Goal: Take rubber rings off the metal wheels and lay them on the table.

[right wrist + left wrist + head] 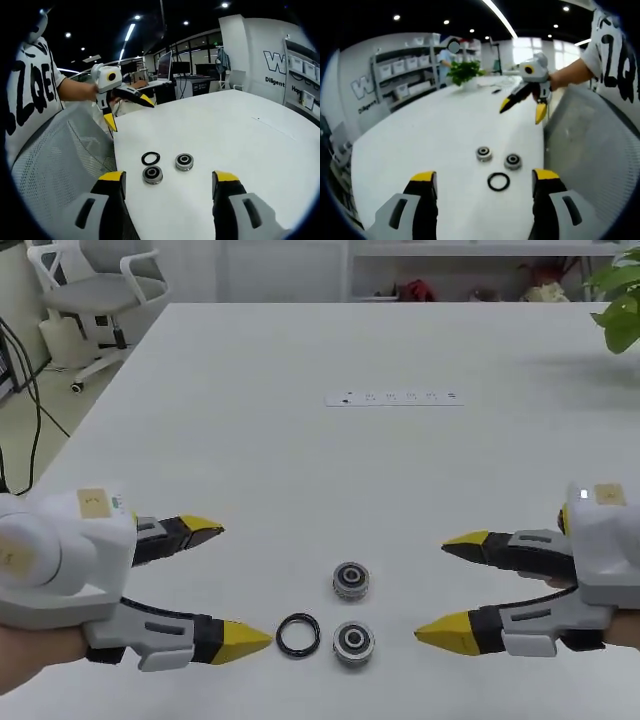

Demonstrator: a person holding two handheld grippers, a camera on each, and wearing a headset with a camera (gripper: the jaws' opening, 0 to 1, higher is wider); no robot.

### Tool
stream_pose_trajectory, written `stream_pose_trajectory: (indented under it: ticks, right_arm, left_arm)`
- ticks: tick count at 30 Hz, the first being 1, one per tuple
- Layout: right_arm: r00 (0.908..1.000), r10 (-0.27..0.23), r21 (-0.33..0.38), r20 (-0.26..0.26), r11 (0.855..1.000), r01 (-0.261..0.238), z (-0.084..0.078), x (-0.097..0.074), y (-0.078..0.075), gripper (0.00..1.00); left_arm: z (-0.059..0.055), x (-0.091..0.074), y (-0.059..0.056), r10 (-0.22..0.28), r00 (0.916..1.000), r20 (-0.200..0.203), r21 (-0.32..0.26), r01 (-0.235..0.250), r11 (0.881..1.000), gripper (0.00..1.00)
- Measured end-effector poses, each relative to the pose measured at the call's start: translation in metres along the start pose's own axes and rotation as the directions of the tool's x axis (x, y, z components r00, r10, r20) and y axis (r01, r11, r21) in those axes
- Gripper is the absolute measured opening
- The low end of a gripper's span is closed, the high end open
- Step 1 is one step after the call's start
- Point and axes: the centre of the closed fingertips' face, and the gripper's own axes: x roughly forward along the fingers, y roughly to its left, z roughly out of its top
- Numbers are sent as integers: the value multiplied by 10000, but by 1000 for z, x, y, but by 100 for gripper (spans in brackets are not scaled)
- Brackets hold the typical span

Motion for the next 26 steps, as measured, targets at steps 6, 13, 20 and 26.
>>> stream_pose_trajectory:
  ticks: [6,13,20,26]
  right_arm:
    - [9993,-304,-17,-236,9995,304,-15,-7,-1,72]
    - [9980,-497,-14,-386,9988,497,-24,-10,-2,72]
    - [9979,-537,-62,-375,9985,535,-24,-9,-3,72]
    - [9976,-562,-33,-415,9984,561,-25,-9,-3,72]
  left_arm:
    - [-9,-6,3,247,9997,11,-331,-246,9991,79]
    - [-14,-7,1,310,9995,-78,-392,-313,9987,79]
    - [-13,-7,1,320,9995,-84,-360,-323,9988,79]
    - [-12,-8,2,379,9993,-38,-427,-380,9984,79]
